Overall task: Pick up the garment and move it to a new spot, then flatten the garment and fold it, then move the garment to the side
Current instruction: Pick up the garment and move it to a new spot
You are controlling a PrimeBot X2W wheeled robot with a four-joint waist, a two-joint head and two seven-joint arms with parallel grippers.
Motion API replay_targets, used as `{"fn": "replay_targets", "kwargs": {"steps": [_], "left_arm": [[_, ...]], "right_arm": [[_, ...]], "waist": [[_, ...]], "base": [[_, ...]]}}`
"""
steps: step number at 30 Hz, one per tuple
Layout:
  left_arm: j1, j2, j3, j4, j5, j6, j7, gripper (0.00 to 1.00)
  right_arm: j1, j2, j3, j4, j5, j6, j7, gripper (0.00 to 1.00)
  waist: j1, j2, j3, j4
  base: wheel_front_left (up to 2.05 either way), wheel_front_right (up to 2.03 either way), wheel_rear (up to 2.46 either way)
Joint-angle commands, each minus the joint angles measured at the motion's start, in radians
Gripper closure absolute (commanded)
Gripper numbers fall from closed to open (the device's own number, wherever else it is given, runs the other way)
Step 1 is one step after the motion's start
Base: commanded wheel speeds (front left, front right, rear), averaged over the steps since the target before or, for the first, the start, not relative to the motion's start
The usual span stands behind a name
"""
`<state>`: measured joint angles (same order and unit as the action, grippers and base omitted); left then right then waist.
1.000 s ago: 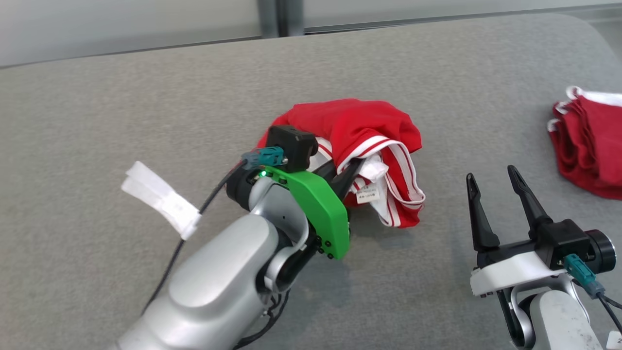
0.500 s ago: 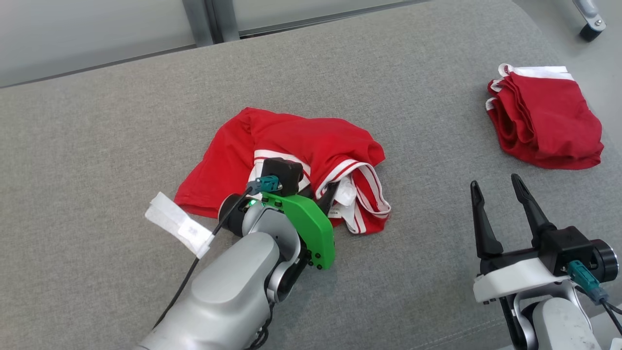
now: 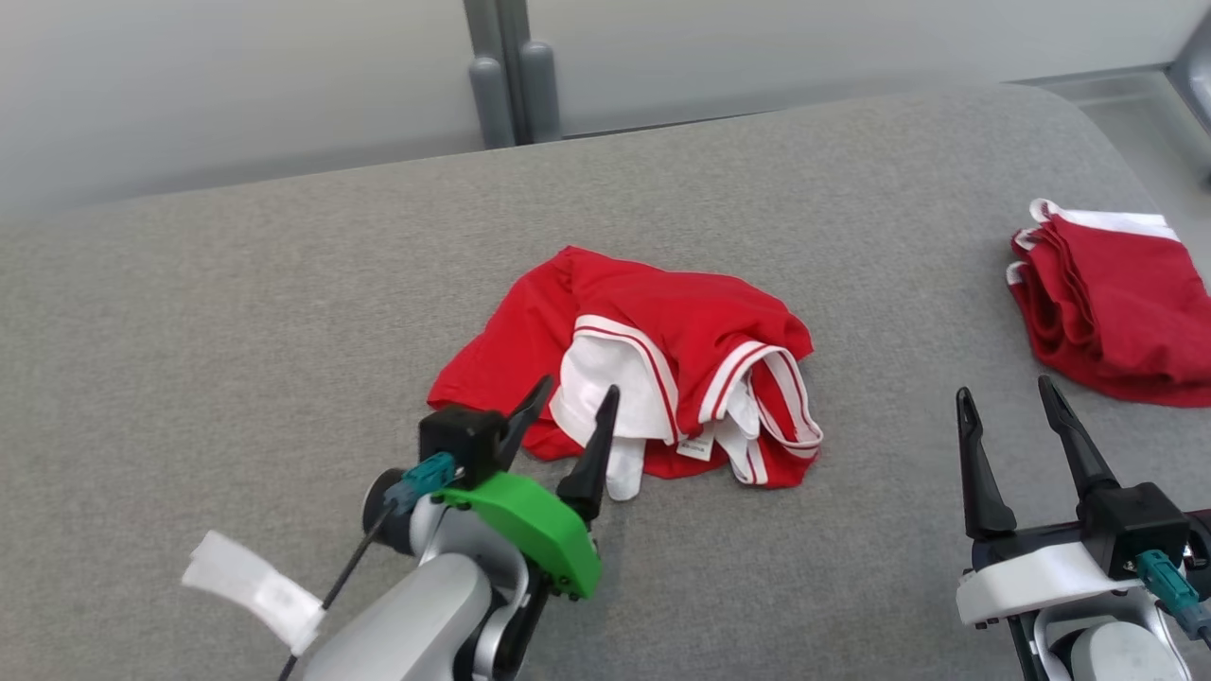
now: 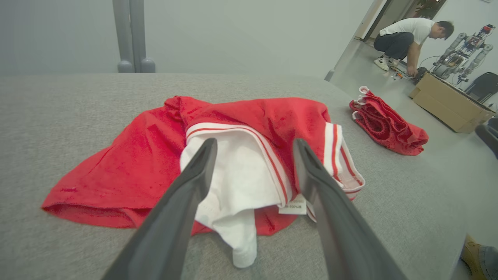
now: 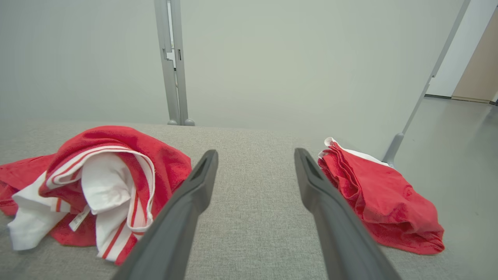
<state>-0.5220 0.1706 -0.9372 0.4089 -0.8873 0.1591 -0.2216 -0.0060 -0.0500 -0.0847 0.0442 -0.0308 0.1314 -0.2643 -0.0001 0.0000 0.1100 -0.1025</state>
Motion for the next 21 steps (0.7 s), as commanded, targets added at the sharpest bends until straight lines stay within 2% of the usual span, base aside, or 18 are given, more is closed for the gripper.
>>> {"fn": "replay_targets", "kwargs": {"steps": [1, 6, 7, 8, 10, 12, 16, 21], "left_arm": [[0.048, 0.037, 0.023, -0.048, 0.000, 0.024, -0.015, 0.00], [0.147, 0.147, 0.079, -0.142, 0.029, 0.075, -0.037, 0.00], [0.147, 0.147, 0.079, -0.142, 0.029, 0.075, -0.037, 0.00], [0.185, 0.181, 0.111, -0.168, 0.046, 0.089, -0.041, 0.00], [0.206, 0.193, 0.130, -0.181, 0.050, 0.089, -0.043, 0.00], [0.236, 0.222, 0.184, -0.214, 0.088, 0.084, -0.043, 0.00], [0.333, 0.243, 0.302, -0.253, 0.164, 0.055, -0.043, 0.00], [0.457, 0.227, 0.458, -0.251, 0.239, -0.016, -0.044, 0.00]], "right_arm": [[0.015, -0.001, -0.002, -0.011, -0.012, -0.002, 0.000, 0.00], [0.031, -0.013, 0.003, -0.017, -0.019, -0.002, 0.000, 0.00], [0.031, -0.013, 0.003, -0.017, -0.019, -0.002, 0.000, 0.00], [0.039, -0.016, 0.003, -0.017, -0.020, -0.002, 0.000, 0.00], [0.045, -0.016, 0.002, -0.016, -0.020, -0.002, 0.000, 0.00], [0.054, -0.017, 0.001, -0.016, -0.021, -0.002, 0.000, 0.00], [0.066, -0.017, 0.000, -0.013, -0.022, -0.002, 0.000, 0.00], [0.075, -0.022, 0.002, 0.006, -0.026, -0.002, 0.000, 0.00]], "waist": [[0.0001, 0.0000, -0.056, 0.079], [0.0001, 0.0000, -0.087, 0.134], [0.0001, 0.0000, -0.087, 0.134], [0.0001, 0.0000, -0.101, 0.152], [0.0001, 0.0000, -0.106, 0.160], [0.0001, 0.0000, -0.113, 0.176], [0.0001, 0.0000, -0.117, 0.197], [0.0001, 0.0000, -0.119, 0.200]], "base": [[0.00, 0.00, 0.00], [0.00, 0.00, 0.00], [0.00, 0.00, 0.00], [0.00, 0.00, 0.00], [0.00, 0.00, 0.00], [0.00, 0.00, 0.00], [0.00, 0.00, 0.00], [0.00, 0.00, 0.00]]}}
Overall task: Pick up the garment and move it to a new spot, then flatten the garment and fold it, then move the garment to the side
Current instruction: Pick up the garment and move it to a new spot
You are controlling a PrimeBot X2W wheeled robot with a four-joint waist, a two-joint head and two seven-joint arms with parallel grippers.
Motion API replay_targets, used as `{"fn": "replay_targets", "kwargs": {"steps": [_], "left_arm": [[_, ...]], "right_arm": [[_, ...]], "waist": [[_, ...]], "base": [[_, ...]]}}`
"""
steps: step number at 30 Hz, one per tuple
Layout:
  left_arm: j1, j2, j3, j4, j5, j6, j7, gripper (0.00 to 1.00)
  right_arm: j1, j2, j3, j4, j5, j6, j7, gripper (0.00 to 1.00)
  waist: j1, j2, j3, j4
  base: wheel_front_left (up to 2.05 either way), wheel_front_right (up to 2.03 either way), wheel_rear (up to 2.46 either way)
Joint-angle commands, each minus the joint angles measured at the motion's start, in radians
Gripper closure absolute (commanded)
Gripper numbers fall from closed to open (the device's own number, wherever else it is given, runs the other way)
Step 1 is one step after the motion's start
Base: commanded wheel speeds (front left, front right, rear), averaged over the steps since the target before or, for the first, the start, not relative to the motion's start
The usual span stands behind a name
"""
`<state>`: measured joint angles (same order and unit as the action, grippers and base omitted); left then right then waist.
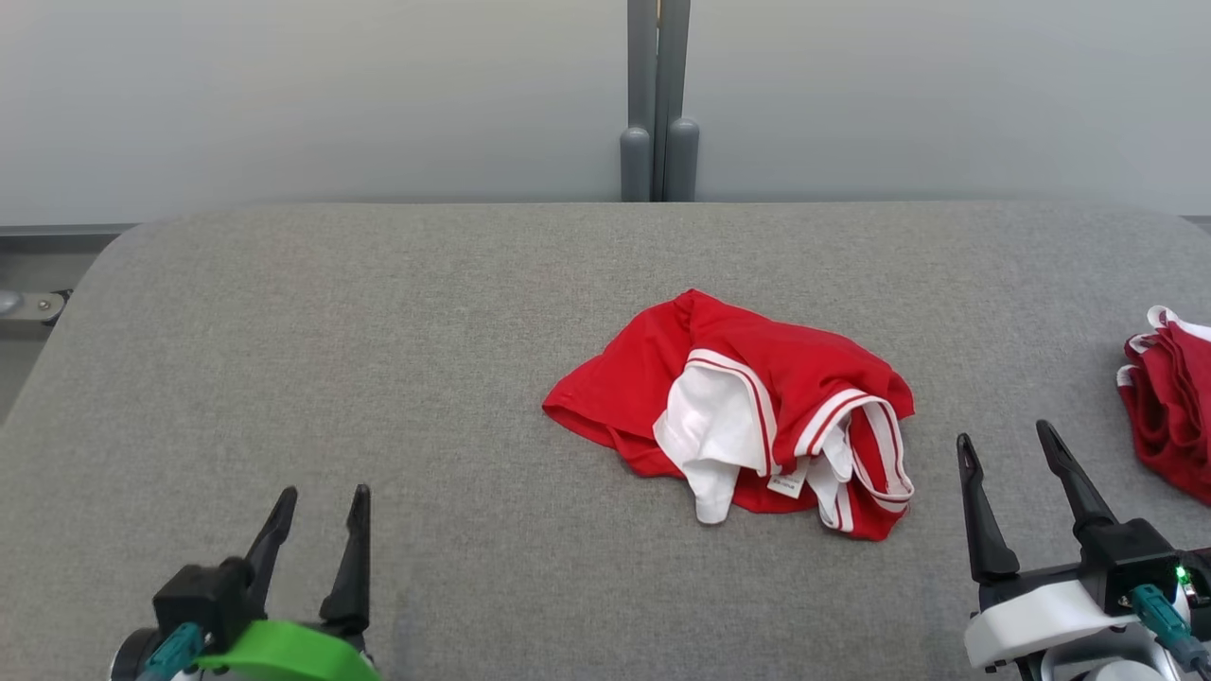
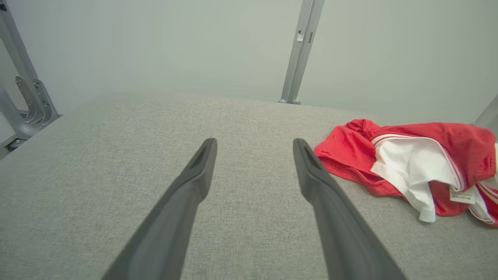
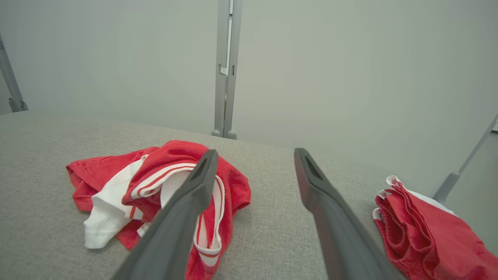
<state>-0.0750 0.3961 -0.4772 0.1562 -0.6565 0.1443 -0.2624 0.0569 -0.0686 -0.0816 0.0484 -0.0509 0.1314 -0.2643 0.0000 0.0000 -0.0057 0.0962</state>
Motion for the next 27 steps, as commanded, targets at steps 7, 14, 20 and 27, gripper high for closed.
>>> {"fn": "replay_targets", "kwargs": {"steps": [7, 14, 20, 27], "left_arm": [[0.171, -0.062, 0.203, 0.029, 0.137, -0.139, -0.003, 0.00], [0.230, -0.146, 0.344, 0.046, 0.220, -0.225, -0.003, 0.00], [0.237, -0.192, 0.389, 0.057, 0.275, -0.261, -0.003, 0.00], [0.227, -0.213, 0.405, 0.066, 0.310, -0.274, -0.003, 0.00]], "right_arm": [[0.047, -0.001, -0.027, 0.040, -0.012, -0.002, 0.000, 0.00], [0.062, 0.008, -0.054, 0.072, -0.012, -0.002, 0.000, 0.00], [0.062, 0.013, -0.072, 0.085, -0.010, -0.002, 0.000, 0.00], [0.053, 0.014, -0.067, 0.095, -0.009, -0.002, 0.000, 0.00]], "waist": [[0.0000, 0.0000, -0.015, -0.012], [0.0000, 0.0000, -0.017, -0.027], [0.0000, 0.0000, -0.014, -0.030], [0.0000, 0.0000, -0.012, -0.034]], "base": [[0.00, 0.00, 0.00], [0.00, 0.00, 0.00], [0.00, 0.00, 0.00], [0.00, 0.00, 0.00]]}}
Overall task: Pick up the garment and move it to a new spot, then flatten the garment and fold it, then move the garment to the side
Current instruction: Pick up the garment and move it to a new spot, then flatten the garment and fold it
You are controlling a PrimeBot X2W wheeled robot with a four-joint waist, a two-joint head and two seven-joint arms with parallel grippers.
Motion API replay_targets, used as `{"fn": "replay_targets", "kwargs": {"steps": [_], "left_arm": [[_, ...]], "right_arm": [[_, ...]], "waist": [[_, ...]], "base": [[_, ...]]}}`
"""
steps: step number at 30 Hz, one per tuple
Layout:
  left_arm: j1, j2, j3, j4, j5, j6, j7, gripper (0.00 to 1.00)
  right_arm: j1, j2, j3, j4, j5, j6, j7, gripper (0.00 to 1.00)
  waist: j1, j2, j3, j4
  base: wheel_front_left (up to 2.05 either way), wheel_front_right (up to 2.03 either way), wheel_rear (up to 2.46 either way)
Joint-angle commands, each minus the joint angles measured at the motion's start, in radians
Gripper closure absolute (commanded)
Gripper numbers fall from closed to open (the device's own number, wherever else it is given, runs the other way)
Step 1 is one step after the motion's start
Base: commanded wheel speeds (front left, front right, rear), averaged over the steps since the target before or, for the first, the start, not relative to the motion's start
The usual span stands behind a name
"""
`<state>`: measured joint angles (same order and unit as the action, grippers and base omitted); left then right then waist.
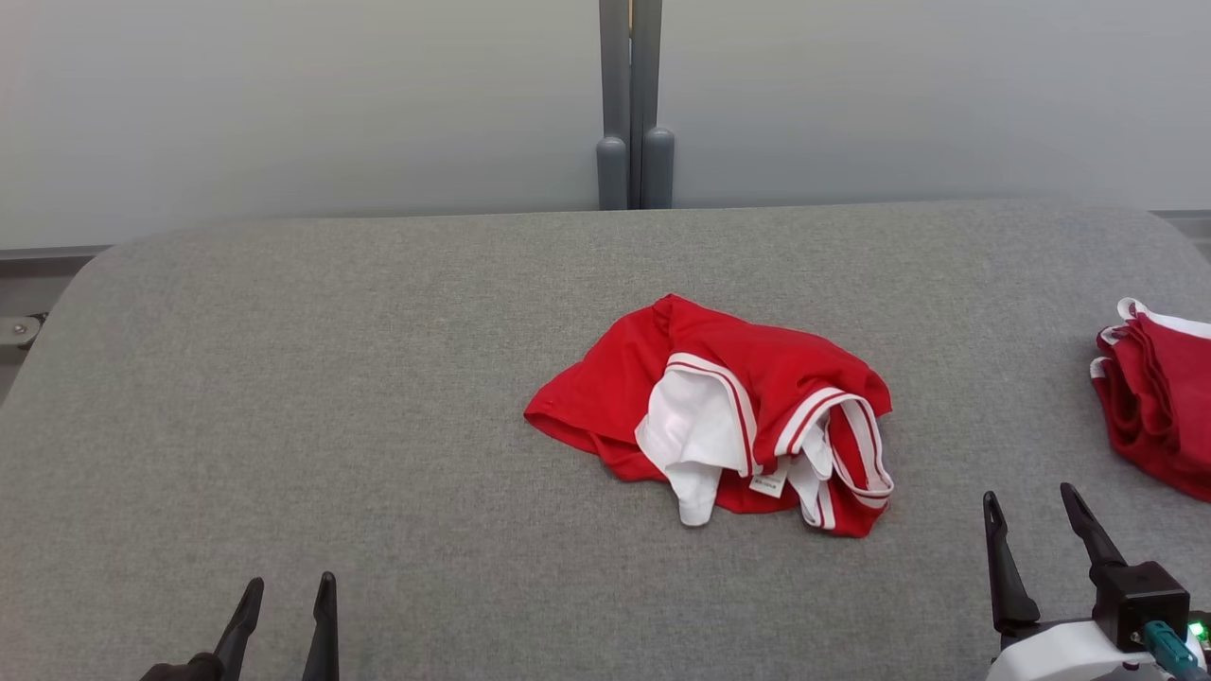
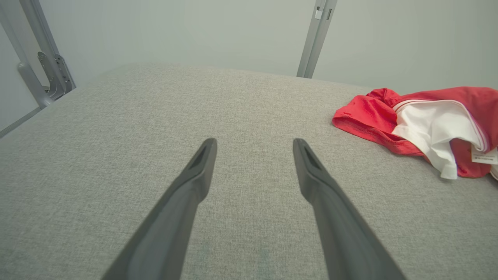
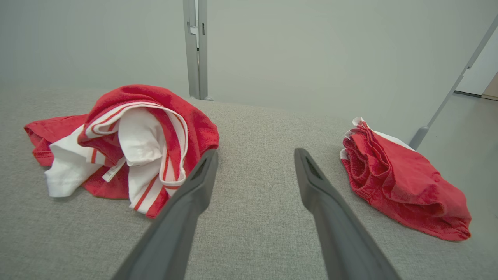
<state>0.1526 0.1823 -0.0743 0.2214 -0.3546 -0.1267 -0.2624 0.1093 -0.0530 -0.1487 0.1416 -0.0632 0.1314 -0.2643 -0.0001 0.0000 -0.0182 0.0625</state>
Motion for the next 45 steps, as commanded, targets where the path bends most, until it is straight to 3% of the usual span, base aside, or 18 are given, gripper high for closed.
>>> {"fn": "replay_targets", "kwargs": {"steps": [1, 20, 24, 35, 45], "left_arm": [[-0.004, -0.001, 0.002, 0.002, 0.011, -0.004, -0.003, 0.00], [-0.040, 0.002, -0.023, -0.009, -0.004, -0.005, -0.003, 0.00], [-0.101, -0.015, -0.080, 0.007, -0.011, -0.005, -0.003, 0.00], [-0.376, -0.039, -0.329, 0.125, -0.074, -0.005, 0.103, 0.00], [-0.558, -0.032, -0.314, 0.354, -0.107, 0.014, 0.169, 0.00]], "right_arm": [[-0.001, -0.001, 0.001, 0.003, 0.004, -0.002, 0.000, 0.00], [-0.020, 0.001, 0.018, -0.005, 0.004, -0.002, 0.000, 0.00], [-0.041, 0.001, 0.030, -0.012, 0.005, -0.002, 0.000, 0.00], [-0.099, 0.001, 0.041, -0.031, 0.017, -0.002, 0.000, 0.00], [-0.145, 0.002, 0.054, -0.033, 0.036, -0.002, 0.000, 0.00]], "waist": [[0.0001, 0.0000, 0.001, 0.001], [0.0001, 0.0000, 0.020, -0.003], [0.0001, 0.0000, 0.046, -0.025], [0.0001, 0.0000, 0.147, -0.116], [0.0001, 0.0000, 0.218, -0.198]], "base": [[0.00, 0.00, 0.00], [0.00, 0.00, 0.00], [0.00, 0.00, 0.00], [0.00, 0.00, 0.00], [0.00, 0.00, 0.00]]}}
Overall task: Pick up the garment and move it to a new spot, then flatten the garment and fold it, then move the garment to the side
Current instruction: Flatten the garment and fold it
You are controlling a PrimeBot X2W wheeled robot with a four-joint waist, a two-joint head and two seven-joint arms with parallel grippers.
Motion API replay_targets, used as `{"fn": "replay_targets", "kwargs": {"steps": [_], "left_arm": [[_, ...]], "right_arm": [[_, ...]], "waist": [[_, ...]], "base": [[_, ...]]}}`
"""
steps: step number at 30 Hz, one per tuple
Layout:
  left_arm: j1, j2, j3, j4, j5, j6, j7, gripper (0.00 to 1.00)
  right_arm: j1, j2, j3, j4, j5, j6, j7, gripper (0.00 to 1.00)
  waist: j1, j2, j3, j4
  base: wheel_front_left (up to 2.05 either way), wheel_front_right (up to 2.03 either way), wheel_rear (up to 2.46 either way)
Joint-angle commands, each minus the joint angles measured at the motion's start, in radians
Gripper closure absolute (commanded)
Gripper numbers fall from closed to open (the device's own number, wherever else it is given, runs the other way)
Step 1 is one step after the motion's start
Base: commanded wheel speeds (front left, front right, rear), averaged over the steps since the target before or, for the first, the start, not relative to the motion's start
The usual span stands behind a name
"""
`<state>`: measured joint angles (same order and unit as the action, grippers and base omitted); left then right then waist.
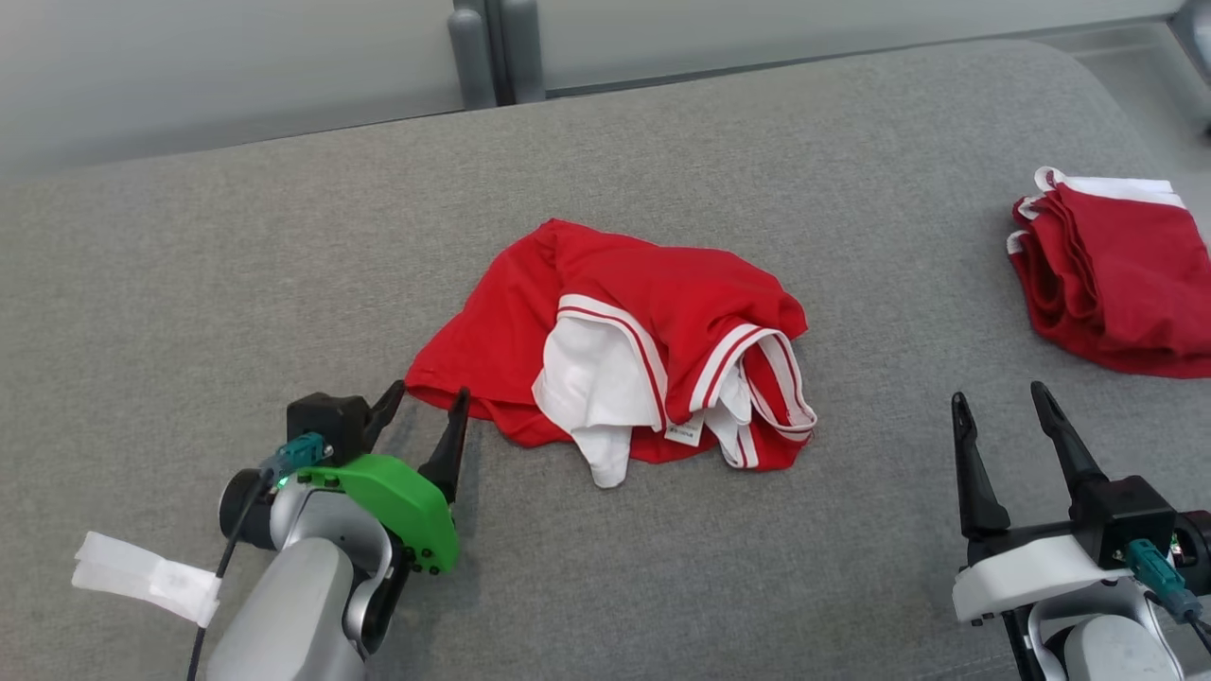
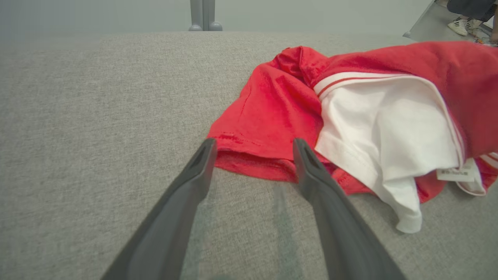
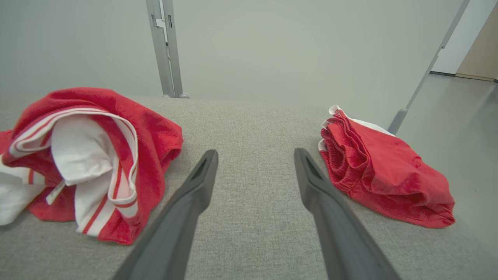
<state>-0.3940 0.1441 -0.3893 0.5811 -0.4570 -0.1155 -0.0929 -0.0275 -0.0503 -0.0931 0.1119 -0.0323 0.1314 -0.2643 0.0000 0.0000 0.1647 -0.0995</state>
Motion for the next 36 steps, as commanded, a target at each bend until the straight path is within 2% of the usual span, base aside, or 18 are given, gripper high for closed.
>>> {"fn": "replay_targets", "kwargs": {"steps": [1, 12, 16, 19, 21, 23, 29, 31, 36], "left_arm": [[-0.024, 0.012, 0.004, 0.018, -0.001, 0.005, 0.002, 0.00], [-0.078, 0.018, 0.009, 0.154, -0.030, -0.004, -0.018, 0.00], [-0.094, 0.013, 0.013, 0.183, -0.045, -0.005, -0.025, 0.09], [-0.108, 0.007, 0.014, 0.202, -0.060, -0.007, -0.032, 0.24], [-0.120, 0.000, 0.012, 0.214, -0.069, -0.008, -0.035, 0.42], [-0.131, -0.006, 0.007, 0.232, -0.076, -0.010, -0.044, 0.56], [-0.141, -0.011, -0.011, 0.263, -0.083, -0.014, -0.059, 0.77], [-0.145, -0.010, -0.017, 0.272, -0.086, -0.014, -0.064, 0.98], [-0.160, 0.000, -0.025, 0.265, -0.093, -0.014, -0.074, 1.00]], "right_arm": [[-0.012, -0.001, -0.001, -0.002, 0.006, -0.002, 0.000, 0.00], [-0.001, -0.001, -0.006, 0.006, 0.015, -0.002, 0.000, 0.00], [-0.011, -0.001, -0.004, 0.005, 0.011, -0.002, 0.000, 0.00], [-0.017, -0.001, -0.003, 0.004, 0.006, -0.002, 0.000, 0.00], [-0.017, -0.001, -0.002, 0.004, 0.003, -0.002, 0.000, 0.00], [-0.018, -0.001, 0.000, 0.005, 0.000, -0.002, 0.000, 0.00], [-0.014, -0.001, 0.005, 0.010, 0.001, -0.002, 0.000, 0.00], [-0.011, -0.001, 0.005, 0.010, 0.003, -0.002, 0.000, 0.00], [-0.004, -0.001, 0.001, 0.010, 0.008, -0.002, 0.000, 0.00]], "waist": [[0.0000, 0.0000, 0.039, -0.044], [0.0000, 0.0000, 0.044, -0.072], [0.0000, 0.0000, 0.044, -0.069], [0.0000, 0.0000, 0.045, -0.065], [0.0000, 0.0000, 0.046, -0.063], [0.0000, 0.0000, 0.045, -0.063], [0.0000, 0.0000, 0.039, -0.069], [0.0000, 0.0000, 0.038, -0.071], [0.0000, 0.0000, 0.036, -0.073]], "base": [[0.00, 0.00, 0.00], [0.00, 0.00, 0.00], [0.00, 0.00, 0.00], [0.00, 0.00, 0.00], [0.00, 0.00, 0.00], [0.00, 0.00, 0.00], [0.00, 0.00, 0.00], [0.00, 0.00, 0.00], [0.00, 0.00, 0.00]]}}
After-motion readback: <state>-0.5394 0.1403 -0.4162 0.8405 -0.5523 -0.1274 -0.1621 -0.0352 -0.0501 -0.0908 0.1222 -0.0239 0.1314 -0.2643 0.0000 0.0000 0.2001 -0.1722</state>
